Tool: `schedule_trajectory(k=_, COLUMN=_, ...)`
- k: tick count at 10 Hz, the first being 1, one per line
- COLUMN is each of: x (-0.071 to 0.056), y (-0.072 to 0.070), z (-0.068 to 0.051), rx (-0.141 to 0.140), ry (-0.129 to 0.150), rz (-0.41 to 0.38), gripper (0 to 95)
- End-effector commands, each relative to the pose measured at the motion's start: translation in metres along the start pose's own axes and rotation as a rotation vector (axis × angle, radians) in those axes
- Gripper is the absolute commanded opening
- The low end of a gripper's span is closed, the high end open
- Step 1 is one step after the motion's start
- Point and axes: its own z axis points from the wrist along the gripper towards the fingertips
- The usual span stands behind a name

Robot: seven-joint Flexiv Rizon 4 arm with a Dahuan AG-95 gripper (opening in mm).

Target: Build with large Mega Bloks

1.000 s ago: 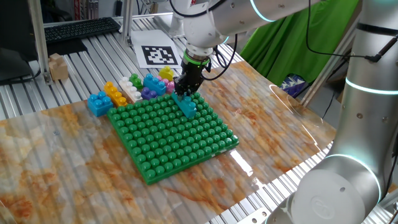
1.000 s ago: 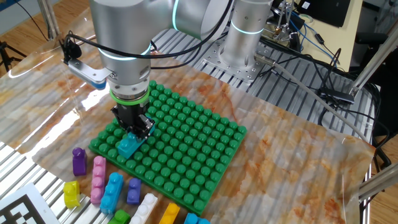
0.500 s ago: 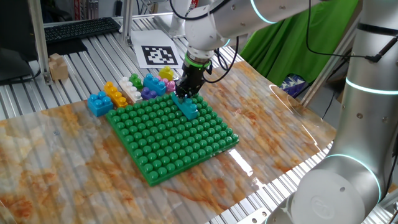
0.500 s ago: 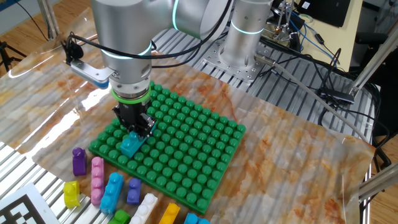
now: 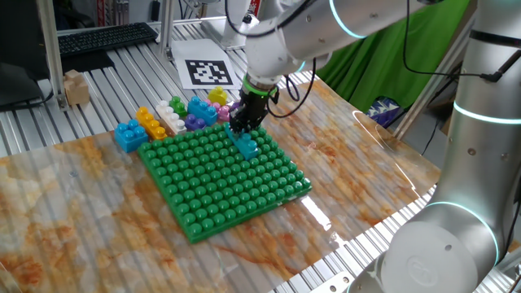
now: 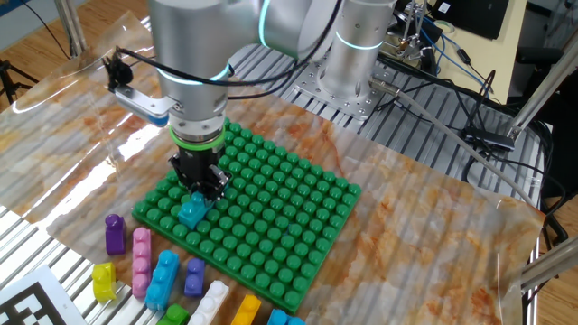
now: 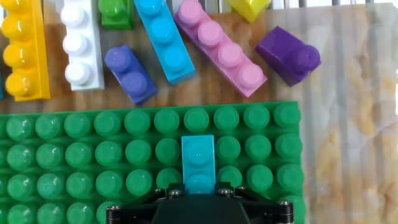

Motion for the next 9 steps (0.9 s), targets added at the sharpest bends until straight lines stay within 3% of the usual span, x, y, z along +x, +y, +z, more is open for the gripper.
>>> schedule_trajectory(k=1, x=0.000, y=0.001, z=0.003, rx=-0.007, ry=0.013, rz=0.005, gripper=0.0)
schedule_trajectory(k=3, x=0.002, y=0.001, z=0.013, rx=-0.010, ry=0.010, rz=0.008, gripper=0.0)
schedule_trajectory(k=5, x=0.002, y=0.001, z=0.014, rx=-0.008, ry=0.004, rz=0.014, gripper=0.0)
schedule_trajectory(k=8, x=0.002, y=0.001, z=0.014, rx=0.001, ry=0.019, rz=0.033, gripper=0.0)
schedule_trajectory(k=9, x=0.002, y=0.001, z=0.008, rx=0.005, ry=0.046, rz=0.043, gripper=19.0)
